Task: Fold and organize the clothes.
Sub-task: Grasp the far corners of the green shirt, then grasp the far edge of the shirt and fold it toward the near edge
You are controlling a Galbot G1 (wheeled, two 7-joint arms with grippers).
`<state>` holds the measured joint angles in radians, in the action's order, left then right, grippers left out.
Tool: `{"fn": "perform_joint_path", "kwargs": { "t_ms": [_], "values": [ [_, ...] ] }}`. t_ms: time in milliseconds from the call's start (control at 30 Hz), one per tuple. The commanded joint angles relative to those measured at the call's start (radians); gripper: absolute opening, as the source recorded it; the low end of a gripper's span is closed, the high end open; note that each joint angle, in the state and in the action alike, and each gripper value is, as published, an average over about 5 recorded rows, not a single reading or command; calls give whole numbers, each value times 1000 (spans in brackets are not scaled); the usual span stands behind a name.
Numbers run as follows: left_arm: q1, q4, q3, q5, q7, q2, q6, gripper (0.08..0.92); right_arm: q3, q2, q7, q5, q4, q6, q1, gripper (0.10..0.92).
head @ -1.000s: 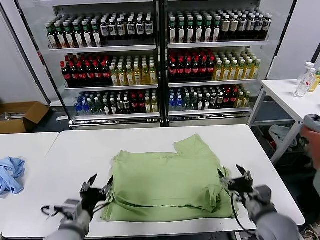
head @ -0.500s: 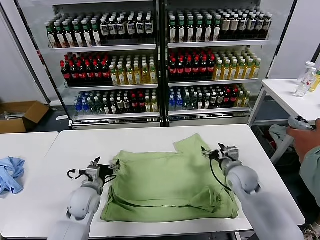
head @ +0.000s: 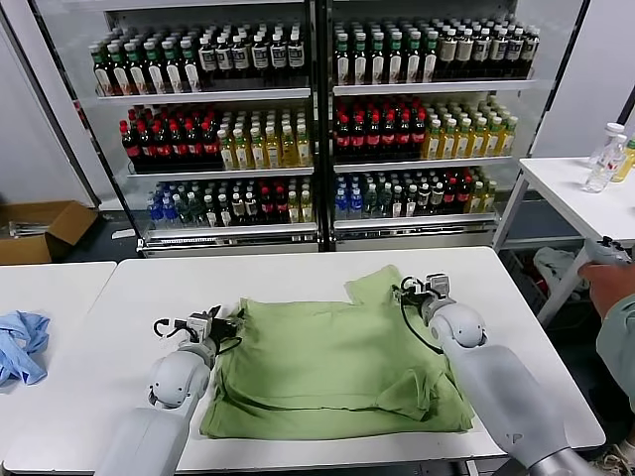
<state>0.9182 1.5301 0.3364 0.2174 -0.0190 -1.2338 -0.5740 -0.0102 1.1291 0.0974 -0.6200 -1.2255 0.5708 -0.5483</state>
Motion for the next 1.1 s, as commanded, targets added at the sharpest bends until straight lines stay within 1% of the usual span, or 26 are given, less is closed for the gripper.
{"fn": "perform_joint_path", "kwargs": {
  "t_ms": [33,200,333,400,500,600,867,1100],
  "values": [
    [-9,-41,-17,18,36,4,-3,480,30,8,-34,-14,60,11,36,395],
    [5,-37,-2,56,62,5,-1,333,16,-10,-48,-28,15,8,11,247],
    [16,-24,15,104,77,6,6,220,-11,-37,-43,-47,-56,-13,-26,140],
    [22,-12,26,121,83,6,12,162,-25,-57,-42,-54,-95,-35,-48,111],
    [34,17,46,145,87,3,20,103,-52,-87,-39,-72,-158,-68,-85,106],
    [51,57,67,163,87,-3,24,91,-85,-117,-33,-94,-225,-93,-120,106],
    [118,175,125,188,73,-11,30,91,-175,-193,-21,-135,-418,-119,-219,106],
    [210,323,179,202,65,-14,18,91,-259,-239,-16,-136,-568,-117,-378,106]
  ]
}}
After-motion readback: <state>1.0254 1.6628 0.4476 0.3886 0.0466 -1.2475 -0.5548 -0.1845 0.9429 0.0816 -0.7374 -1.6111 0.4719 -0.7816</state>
